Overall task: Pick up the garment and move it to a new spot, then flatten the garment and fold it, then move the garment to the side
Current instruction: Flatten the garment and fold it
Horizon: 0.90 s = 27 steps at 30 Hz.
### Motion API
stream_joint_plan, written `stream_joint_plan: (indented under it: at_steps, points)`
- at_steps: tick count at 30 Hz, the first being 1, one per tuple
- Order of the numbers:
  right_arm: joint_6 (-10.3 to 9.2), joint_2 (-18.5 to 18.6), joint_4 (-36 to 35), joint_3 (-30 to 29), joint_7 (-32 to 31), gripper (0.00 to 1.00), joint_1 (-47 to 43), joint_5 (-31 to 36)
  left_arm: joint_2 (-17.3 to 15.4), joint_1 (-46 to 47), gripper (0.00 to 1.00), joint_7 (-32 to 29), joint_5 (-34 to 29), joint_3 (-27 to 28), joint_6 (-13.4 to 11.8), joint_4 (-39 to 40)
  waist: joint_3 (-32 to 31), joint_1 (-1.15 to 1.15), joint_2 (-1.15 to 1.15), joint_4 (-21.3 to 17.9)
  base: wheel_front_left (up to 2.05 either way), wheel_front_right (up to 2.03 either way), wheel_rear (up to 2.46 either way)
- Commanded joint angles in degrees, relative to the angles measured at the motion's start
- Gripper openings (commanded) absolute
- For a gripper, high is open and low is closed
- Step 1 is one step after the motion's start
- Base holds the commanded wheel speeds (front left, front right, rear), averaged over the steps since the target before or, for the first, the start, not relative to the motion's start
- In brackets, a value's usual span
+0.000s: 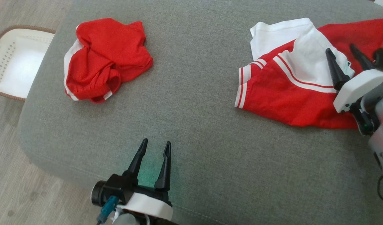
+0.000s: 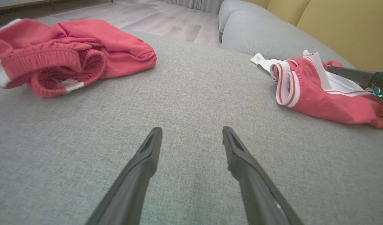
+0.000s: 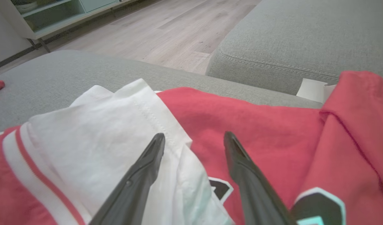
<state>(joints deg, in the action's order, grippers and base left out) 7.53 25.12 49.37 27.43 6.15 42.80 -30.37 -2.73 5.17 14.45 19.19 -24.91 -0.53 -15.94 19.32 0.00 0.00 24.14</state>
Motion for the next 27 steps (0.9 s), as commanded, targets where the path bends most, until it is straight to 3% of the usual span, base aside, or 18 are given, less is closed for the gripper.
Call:
stream_joint_plan:
  at_steps: [1,3,4,5,6,7,13,18,23,27]
  points:
    - [-0.04,0.8,-1.9,1.2,-0.1,0.93,-0.7,-1.0,-0.1,0.6,1.0,0.5,0.5,1.3,-0.4,1.6,0.0,0.0,0.0,-0.1,0.0,0.0,0.0]
    - [-0.04,1.3,-2.8,2.8,-0.6,0.78,-0.9,-2.8,-0.1,0.7,1.0,0.5,0.5,1.2,-0.5,1.7,0.0,0.0,0.0,-0.2,0.0,0.0,0.0]
    - [-0.04,1.5,-3.0,3.4,-0.9,0.65,-1.0,-3.6,-0.1,0.8,1.0,0.5,0.5,1.2,-0.5,1.8,0.1,0.0,0.0,-0.4,0.0,0.0,0.0]
    - [-0.04,1.8,-3.3,4.2,-1.1,0.47,-0.9,-4.2,-0.1,0.8,1.0,0.5,0.5,1.2,-0.5,1.8,0.2,0.0,0.0,-0.5,0.0,0.0,0.0]
    - [-0.04,2.0,-3.4,4.8,-1.3,0.18,-0.9,-4.7,-0.1,0.9,1.0,0.5,0.5,1.2,-0.5,1.9,0.2,0.0,0.0,-0.6,0.0,0.0,0.0]
    - [-0.04,2.2,-3.3,5.3,-1.6,0.0,-0.8,-5.3,-0.1,0.9,1.0,0.5,0.5,1.2,-0.5,1.9,0.2,0.0,0.0,-0.7,0.0,0.0,0.0]
    - [-0.04,3.0,-3.8,8.1,0.5,0.0,-0.3,-8.0,-0.1,1.1,1.0,0.5,0.1,1.6,-0.4,1.2,-0.8,0.0,0.0,-1.1,0.0,0.0,0.0]
    - [-0.04,1.7,-11.3,11.9,7.5,0.0,-0.8,-9.4,-0.1,0.2,1.0,0.5,-0.7,2.8,0.1,0.7,-3.7,0.0,0.0,-2.3,0.0,0.0,0.0]
    - [-0.04,1.7,-23.3,20.2,8.8,0.0,-5.9,-10.5,-0.1,-1.3,1.0,0.5,-2.0,4.8,1.0,0.0,-8.6,0.0,0.0,-4.8,0.0,0.0,0.0]
    - [-0.04,3.7,-32.6,33.1,8.6,0.0,-11.0,-13.6,-0.1,-2.4,1.0,0.5,-2.9,6.3,2.0,-0.6,-12.3,0.0,0.0,-7.3,0.0,0.0,0.0]
